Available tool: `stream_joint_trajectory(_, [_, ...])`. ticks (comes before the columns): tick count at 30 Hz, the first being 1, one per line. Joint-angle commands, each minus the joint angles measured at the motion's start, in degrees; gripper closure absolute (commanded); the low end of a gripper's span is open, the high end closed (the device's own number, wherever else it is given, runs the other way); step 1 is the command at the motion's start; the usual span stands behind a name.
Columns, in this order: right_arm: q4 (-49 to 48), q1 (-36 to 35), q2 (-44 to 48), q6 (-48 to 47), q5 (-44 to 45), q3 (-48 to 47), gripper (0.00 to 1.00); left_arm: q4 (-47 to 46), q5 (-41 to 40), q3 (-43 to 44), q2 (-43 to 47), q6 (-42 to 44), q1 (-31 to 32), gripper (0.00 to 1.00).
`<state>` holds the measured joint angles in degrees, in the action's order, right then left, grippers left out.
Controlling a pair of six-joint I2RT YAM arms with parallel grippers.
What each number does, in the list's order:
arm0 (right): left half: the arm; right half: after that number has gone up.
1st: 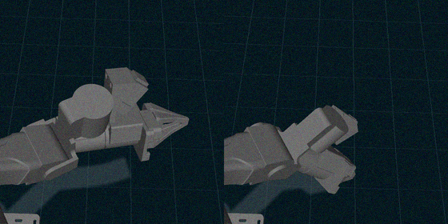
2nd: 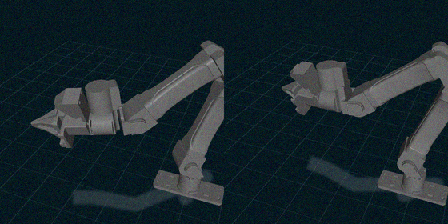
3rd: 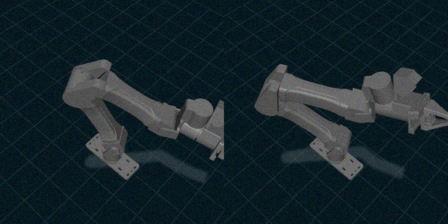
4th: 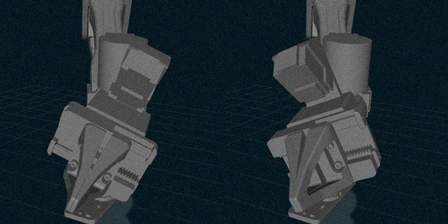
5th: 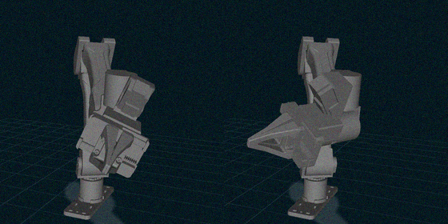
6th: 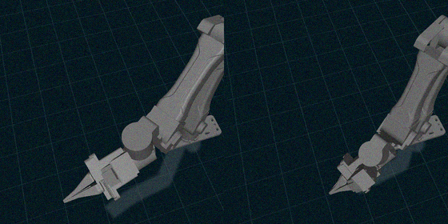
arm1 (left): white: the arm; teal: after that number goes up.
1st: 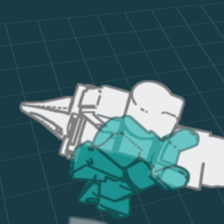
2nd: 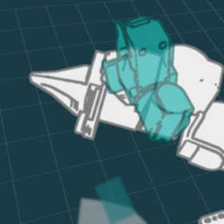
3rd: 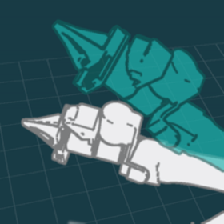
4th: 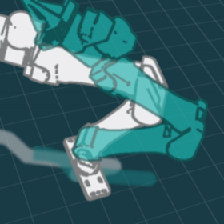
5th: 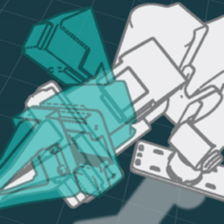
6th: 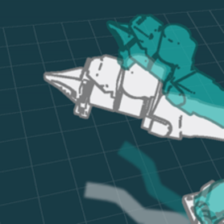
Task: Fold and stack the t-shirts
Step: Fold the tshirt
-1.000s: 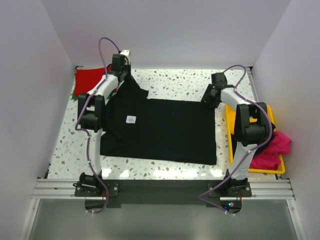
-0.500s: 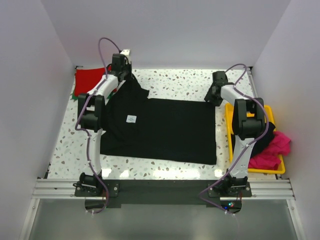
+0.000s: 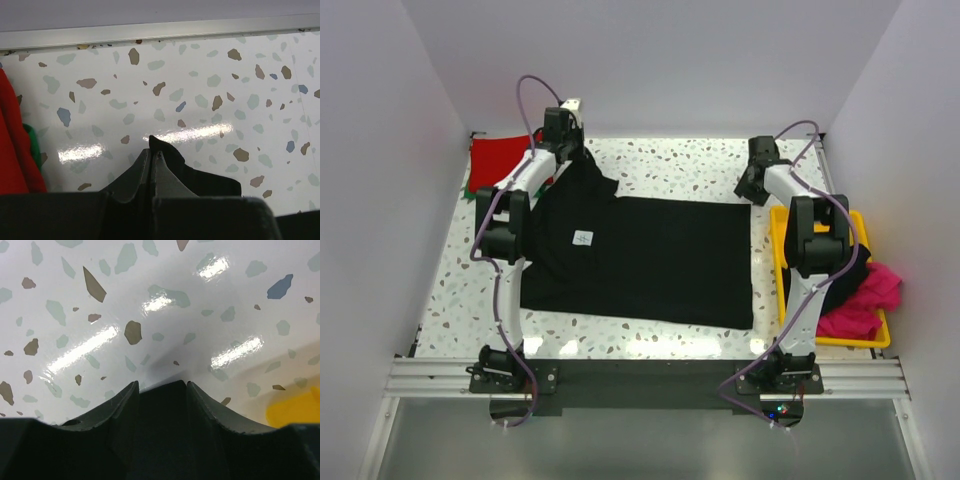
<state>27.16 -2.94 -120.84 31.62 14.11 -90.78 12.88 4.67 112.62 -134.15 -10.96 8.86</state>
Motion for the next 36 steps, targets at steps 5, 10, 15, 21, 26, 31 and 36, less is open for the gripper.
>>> stream_joint_trajectory(5, [1.41,0.13,-2.12,-0.33,2.15,-2.12,0.58,-2.95,1.57,1.46,1.26,-0.73,0.01,1.0])
stream_joint_trajectory(10, [2.11,0.13,-1.68,0.02,2.68,-1.77,0.6,-2.78,1.84,1.46,1.34,-0.9,0.01,1.0])
stream_joint_trajectory(15, [2.29,0.13,-1.77,0.11,2.15,-2.03,0.85,-2.6,2.1,1.46,2.13,-1.34,0.1,1.0])
stream_joint_trajectory(21, [2.55,0.13,0.16,0.46,1.8,-1.59,1.0,-3.39,3.15,-0.2,4.86,-2.66,0.19,1.0])
stream_joint_trajectory(26, [1.15,0.13,4.63,0.9,1.45,1.04,1.0,-4.53,2.98,-3.36,9.68,-3.54,0.28,1.0])
stream_joint_trajectory(31, [0.44,0.22,7.8,1.34,0.92,3.68,1.0,-6.12,2.72,-9.25,15.13,-5.03,0.28,1.0])
stream_joint_trajectory(36, [0.88,0.21,11.05,1.69,1.01,5.61,1.0,-6.29,2.54,-16.28,19.97,-7.4,0.45,1.0])
